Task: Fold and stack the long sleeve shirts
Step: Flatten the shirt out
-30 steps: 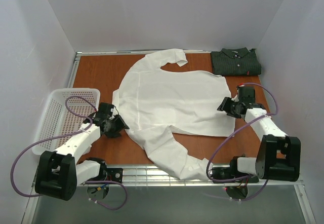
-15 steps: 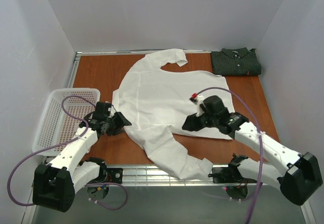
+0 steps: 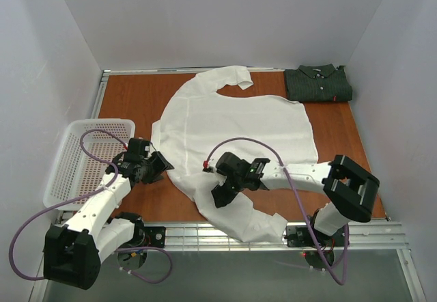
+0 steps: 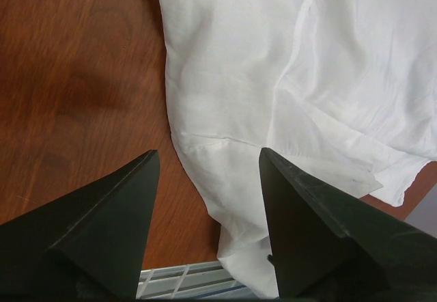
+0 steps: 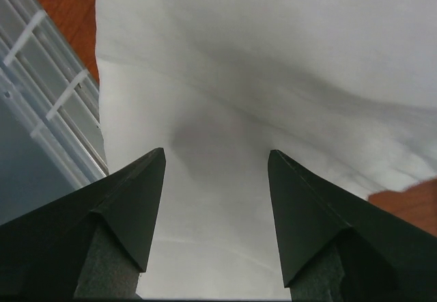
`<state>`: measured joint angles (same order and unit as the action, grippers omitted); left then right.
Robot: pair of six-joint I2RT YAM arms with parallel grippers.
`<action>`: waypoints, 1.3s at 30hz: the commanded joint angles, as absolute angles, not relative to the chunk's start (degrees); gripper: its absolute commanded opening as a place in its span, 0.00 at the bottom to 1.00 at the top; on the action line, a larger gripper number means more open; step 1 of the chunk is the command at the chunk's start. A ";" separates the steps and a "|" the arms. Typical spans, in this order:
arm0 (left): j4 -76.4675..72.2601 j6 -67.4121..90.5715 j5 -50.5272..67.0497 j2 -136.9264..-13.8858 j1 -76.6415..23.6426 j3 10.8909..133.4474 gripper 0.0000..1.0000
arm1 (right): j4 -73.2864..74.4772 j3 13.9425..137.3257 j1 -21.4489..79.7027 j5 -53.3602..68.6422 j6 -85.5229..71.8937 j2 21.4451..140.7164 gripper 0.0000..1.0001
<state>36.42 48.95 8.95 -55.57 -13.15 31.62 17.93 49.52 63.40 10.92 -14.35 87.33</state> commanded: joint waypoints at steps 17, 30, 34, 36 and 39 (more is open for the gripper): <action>39.64 49.66 7.38 -52.38 -13.27 31.73 0.57 | 29.70 63.71 73.30 32.16 -3.96 99.76 0.57; 41.05 51.94 14.15 -50.63 -13.36 28.13 0.57 | 31.55 63.12 60.51 17.68 -14.30 86.86 0.57; 41.04 52.38 15.20 -51.41 -13.45 26.81 0.55 | 31.90 54.95 48.39 13.37 -19.23 77.45 0.59; 41.04 52.82 14.60 -51.85 -13.62 26.72 0.55 | 32.43 49.52 39.70 12.83 -21.26 71.84 0.61; 40.96 53.35 13.63 -53.08 -13.80 26.63 0.54 | 34.00 43.10 31.23 12.92 -23.55 65.32 0.68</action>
